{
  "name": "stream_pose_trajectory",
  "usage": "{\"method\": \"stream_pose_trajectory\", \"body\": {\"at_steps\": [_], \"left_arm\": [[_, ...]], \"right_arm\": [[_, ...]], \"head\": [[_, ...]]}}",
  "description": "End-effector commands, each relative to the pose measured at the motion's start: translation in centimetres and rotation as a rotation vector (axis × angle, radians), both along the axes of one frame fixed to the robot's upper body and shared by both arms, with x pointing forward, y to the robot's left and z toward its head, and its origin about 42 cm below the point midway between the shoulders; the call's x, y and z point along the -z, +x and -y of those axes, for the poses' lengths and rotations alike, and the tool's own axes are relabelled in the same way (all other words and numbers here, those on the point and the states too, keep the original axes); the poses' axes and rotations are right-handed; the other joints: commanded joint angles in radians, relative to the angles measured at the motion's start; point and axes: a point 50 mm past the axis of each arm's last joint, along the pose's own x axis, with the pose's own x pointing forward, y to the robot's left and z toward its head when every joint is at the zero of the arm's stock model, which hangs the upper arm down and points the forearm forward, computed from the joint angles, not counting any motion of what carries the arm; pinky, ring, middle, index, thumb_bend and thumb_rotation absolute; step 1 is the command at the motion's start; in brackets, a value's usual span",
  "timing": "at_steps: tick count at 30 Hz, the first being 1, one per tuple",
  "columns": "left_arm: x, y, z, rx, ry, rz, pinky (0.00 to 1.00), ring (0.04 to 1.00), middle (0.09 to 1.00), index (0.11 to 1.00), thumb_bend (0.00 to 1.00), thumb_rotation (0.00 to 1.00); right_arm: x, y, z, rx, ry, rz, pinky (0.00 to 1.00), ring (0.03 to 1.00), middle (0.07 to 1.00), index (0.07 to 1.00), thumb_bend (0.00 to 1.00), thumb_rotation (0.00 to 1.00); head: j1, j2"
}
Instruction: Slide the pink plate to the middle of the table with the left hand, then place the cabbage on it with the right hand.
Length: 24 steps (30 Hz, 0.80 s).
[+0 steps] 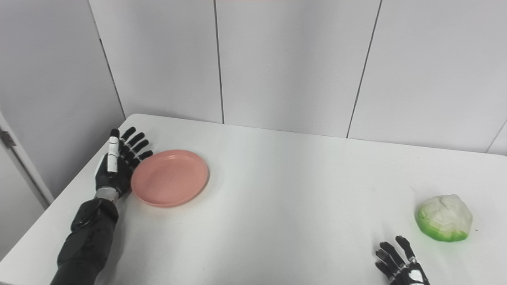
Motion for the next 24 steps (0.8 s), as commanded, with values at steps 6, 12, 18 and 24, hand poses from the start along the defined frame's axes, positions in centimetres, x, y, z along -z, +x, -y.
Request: {"method": "stream_pose_trajectory", "body": {"at_steps": [6,12,18,24], "left_arm": [[1.7,-0.9,3.8,0.102,-0.009,-0.108,0.78,0.866,0.857,0.817,0.90,0.82],[0.3,-1.4,7.8,0.011,-0.008,-0.126,0.85,0.906,0.901,0.846,0.90,0.81],[0.0,-3.0,11.5,-0.020,-0.056,-0.127,0.93,0.956,0.937,0.879,0.91,0.83],[0.6,-5.1,15.0,-0.056,-0.103,-0.151,1.00,1.000,0.998,0.980,0.86,0.91]], "right_arm": [[-1.8,0.5,-0.8,-0.012,0.042,0.061,0.89,0.869,0.853,0.908,0.78,0.83],[-2.5,0.9,-1.6,-0.026,0.046,0.085,0.87,0.864,0.848,0.910,0.78,0.84],[-2.9,1.4,-2.3,-0.026,0.040,0.101,0.82,0.840,0.833,0.903,0.80,0.82],[-3.1,1.6,-3.0,-0.026,0.025,0.114,0.79,0.825,0.823,0.892,0.81,0.81]], "head": [[-0.024,0.040],[-0.071,0.095],[-0.104,0.118],[-0.140,0.132]]}}
